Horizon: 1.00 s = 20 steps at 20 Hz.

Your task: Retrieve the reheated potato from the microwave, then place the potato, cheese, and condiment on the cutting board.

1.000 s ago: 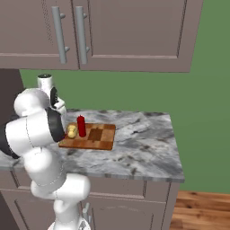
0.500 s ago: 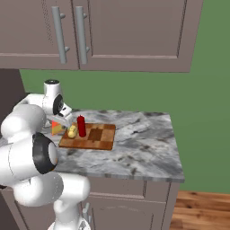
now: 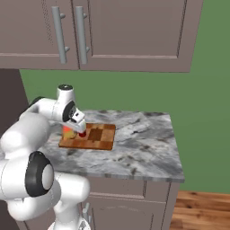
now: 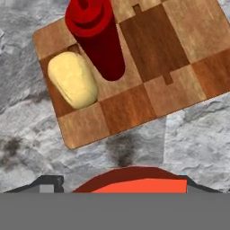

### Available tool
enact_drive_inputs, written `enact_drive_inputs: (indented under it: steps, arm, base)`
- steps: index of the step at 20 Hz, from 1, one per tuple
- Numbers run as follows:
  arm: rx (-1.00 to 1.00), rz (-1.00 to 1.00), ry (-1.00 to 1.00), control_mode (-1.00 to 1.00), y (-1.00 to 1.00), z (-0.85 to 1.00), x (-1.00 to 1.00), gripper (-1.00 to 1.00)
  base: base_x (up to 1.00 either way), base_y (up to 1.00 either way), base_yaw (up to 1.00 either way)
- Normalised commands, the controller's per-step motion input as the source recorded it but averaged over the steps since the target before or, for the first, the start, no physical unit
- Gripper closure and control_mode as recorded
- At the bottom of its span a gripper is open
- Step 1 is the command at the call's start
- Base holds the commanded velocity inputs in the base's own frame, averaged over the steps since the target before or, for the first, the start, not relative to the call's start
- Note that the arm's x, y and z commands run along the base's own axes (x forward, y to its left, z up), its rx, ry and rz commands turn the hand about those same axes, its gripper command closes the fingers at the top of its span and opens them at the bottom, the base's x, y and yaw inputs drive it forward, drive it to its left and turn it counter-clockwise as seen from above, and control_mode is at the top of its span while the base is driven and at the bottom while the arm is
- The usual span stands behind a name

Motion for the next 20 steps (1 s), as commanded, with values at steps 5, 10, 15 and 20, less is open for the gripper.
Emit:
enact_drive_inputs:
  steps: [5,10,15,20]
  arm:
    - [0.00,-0.09,0.05,-1.00,-0.63,0.00,0.17,1.00]
    - [0.00,-0.04,0.00,-1.00,-0.59,-0.02,0.33,1.00]
    - [0.00,0.00,-0.01,-1.00,-0.46,-0.17,0.45,1.00]
    - [0.00,0.00,-0.04,-1.00,-0.19,-0.32,0.57,1.00]
  base:
    - [0.00,0.00,0.00]
    - [0.00,0.00,0.00]
    - [0.00,0.00,0.00]
    - [0.00,0.00,0.00]
